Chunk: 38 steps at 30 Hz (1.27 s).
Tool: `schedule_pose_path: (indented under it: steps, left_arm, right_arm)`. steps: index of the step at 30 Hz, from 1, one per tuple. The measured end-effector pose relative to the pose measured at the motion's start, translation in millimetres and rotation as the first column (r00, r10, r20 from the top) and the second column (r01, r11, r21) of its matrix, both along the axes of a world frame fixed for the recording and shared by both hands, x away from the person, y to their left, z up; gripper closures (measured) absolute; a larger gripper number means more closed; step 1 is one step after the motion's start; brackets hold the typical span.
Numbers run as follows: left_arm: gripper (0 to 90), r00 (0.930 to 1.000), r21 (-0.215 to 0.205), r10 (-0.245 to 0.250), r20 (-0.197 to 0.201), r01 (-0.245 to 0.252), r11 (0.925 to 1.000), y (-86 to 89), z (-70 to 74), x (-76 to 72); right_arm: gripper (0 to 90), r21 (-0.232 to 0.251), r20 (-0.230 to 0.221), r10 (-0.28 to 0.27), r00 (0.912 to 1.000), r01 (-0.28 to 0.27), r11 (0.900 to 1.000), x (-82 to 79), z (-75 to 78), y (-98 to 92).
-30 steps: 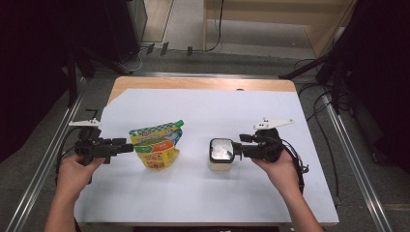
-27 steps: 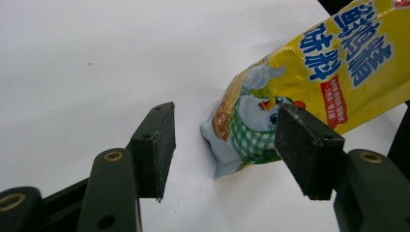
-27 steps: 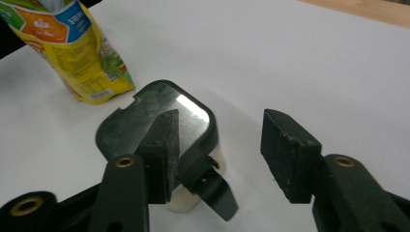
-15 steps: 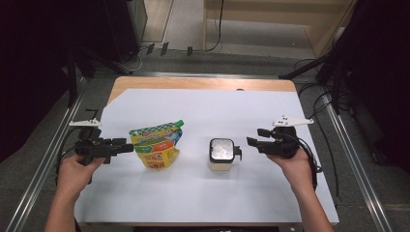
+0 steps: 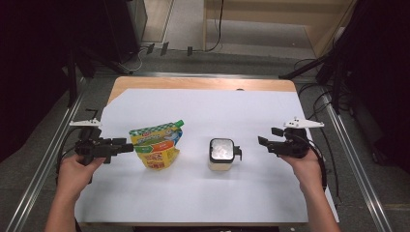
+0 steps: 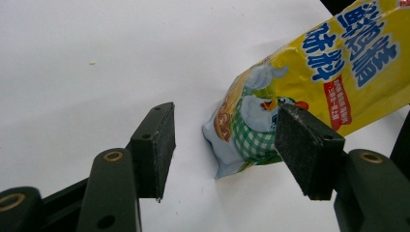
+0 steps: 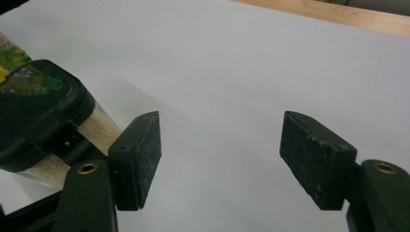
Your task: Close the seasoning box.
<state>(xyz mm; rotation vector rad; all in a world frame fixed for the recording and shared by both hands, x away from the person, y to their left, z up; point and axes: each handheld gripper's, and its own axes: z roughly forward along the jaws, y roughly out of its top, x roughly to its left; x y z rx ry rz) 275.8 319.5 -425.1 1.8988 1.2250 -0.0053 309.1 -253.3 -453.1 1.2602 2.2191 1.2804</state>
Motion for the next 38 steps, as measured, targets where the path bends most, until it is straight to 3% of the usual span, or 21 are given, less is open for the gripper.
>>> schedule_pose_path:
  steps: [18, 38]
  left_arm:
    - [39.9, 1.0, 0.009, 0.006, 0.003, -0.006, 0.9999, -2.6, -2.1, 4.8]
    - [35.6, 0.9998, 0.015, 0.018, 0.007, -0.018, 0.9997, -4.0, -5.3, 9.1]
  right_arm:
    - [29.3, -0.022, -0.032, -0.049, 0.9983, 0.048, 0.999, 2.8, -20.9, -19.0]
    - [28.5, -0.046, -0.042, -0.04, 0.9983, 0.039, 0.998, 2.7, -27.0, -14.2]
